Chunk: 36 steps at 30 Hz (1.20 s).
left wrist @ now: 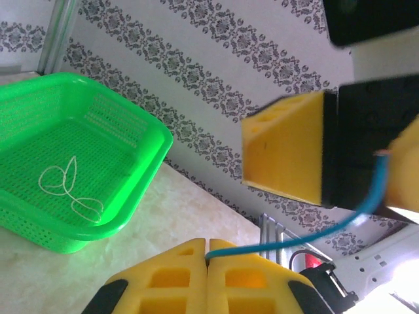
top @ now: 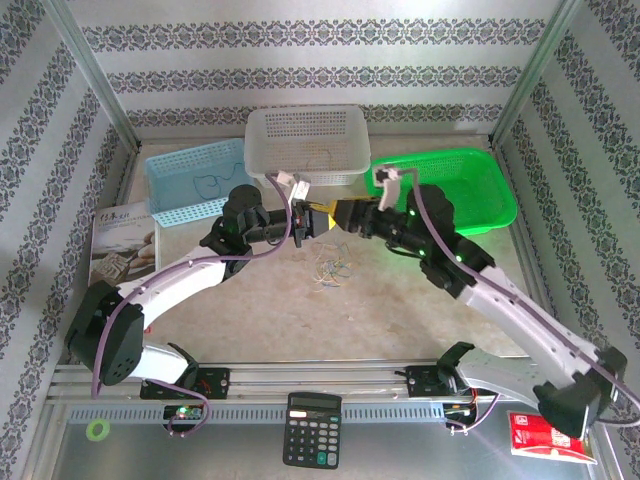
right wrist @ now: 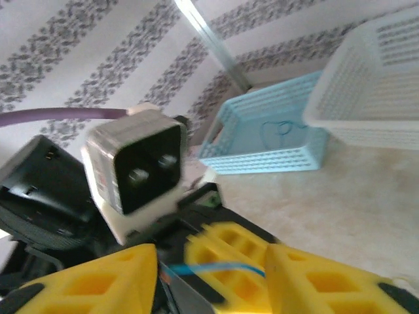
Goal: Untangle the cables
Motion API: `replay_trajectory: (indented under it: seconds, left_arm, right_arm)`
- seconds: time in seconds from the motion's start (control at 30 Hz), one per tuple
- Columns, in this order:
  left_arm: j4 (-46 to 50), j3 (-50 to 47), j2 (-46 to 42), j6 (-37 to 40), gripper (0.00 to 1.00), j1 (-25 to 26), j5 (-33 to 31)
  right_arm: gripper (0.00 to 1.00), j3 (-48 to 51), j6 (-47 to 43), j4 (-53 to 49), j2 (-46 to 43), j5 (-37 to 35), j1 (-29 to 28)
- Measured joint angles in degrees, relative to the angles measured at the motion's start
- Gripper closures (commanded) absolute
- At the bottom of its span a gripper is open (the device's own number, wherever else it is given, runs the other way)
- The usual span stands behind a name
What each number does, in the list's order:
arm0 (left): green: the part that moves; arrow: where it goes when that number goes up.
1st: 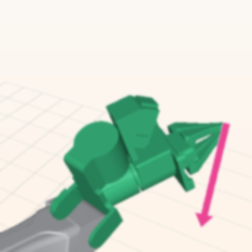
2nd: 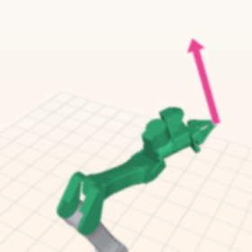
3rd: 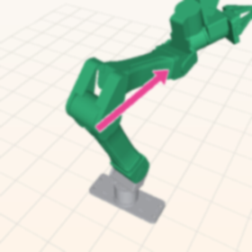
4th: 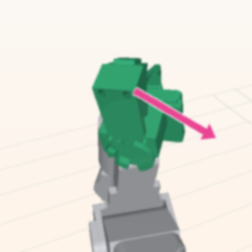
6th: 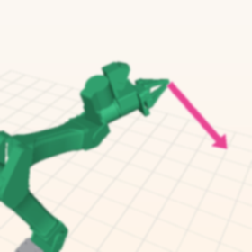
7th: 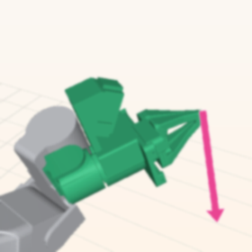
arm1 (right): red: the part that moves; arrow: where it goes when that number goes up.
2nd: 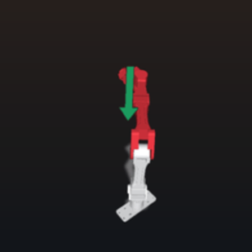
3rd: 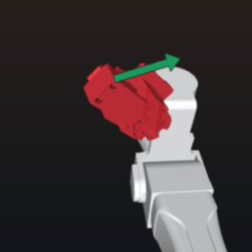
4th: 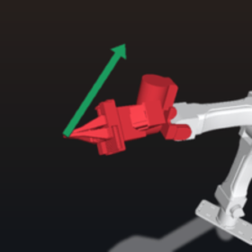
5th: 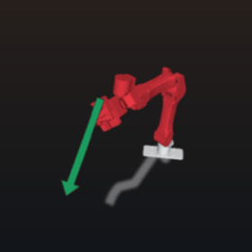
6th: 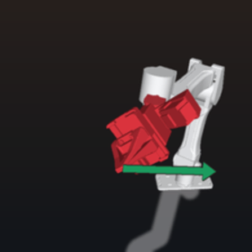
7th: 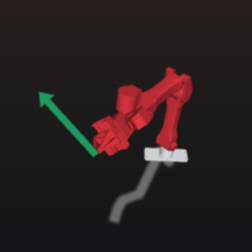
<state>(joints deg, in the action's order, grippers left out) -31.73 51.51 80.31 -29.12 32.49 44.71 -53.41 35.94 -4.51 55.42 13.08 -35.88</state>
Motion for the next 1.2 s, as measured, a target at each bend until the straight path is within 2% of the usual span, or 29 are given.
replay_trajectory:
  seconds: [0.13, 0.3, 0.47, 0.77, 0.9, 0.93, 1.03, 1.07, 1.2]
  left_arm:
    - [0.0, 1.2, 0.0, -1.0, 1.00, 0.0, -0.4]
    - [0.0, 1.7, 0.0, -2.2, 1.00, 0.0, -0.4]
    - [0.2, 2.3, 0.0, -3.1, 1.00, 0.0, -0.4]
    - [0.2, 3.6, 0.0, -4.0, 1.00, 0.0, -0.4]
    - [0.2, 4.2, 0.0, -4.5, 1.00, 0.0, -0.4]
    - [0.2, 4.5, 0.0, -4.7, 1.00, 0.0, -0.4]
    - [0.2, 5.8, 0.0, -6.3, 1.00, 0.0, -0.4]
    - [0.2, 6.3, 0.0, -6.9, 1.00, 0.0, -0.4]
    - [0.4, 9.8, 0.0, -9.7, 1.00, 0.0, -0.6]
  right_arm:
    - [0.42, 10.8, -0.8, 2.1, -8.9, -3.5, 0.1]
    - [0.39, 21.7, -2.6, 5.6, -12.6, -5.2, -1.4]
    - [0.39, 24.0, -3.7, 9.3, -11.4, -6.1, -3.9]
    - [0.40, 22.6, -5.5, 16.9, -1.4, -7.8, -8.7]
    - [0.47, 21.6, -6.3, 19.5, 2.5, -9.7, -8.9]
    - [0.52, 21.4, -6.4, 20.2, 3.3, -10.5, -8.9]
    - [0.75, 21.3, -6.9, 22.5, 6.0, -13.0, -8.9]
    - [0.78, 21.3, -6.7, 23.4, 6.8, -13.9, -8.9]
    - [0.85, 22.1, -6.1, 28.2, 10.4, -17.0, -8.9]
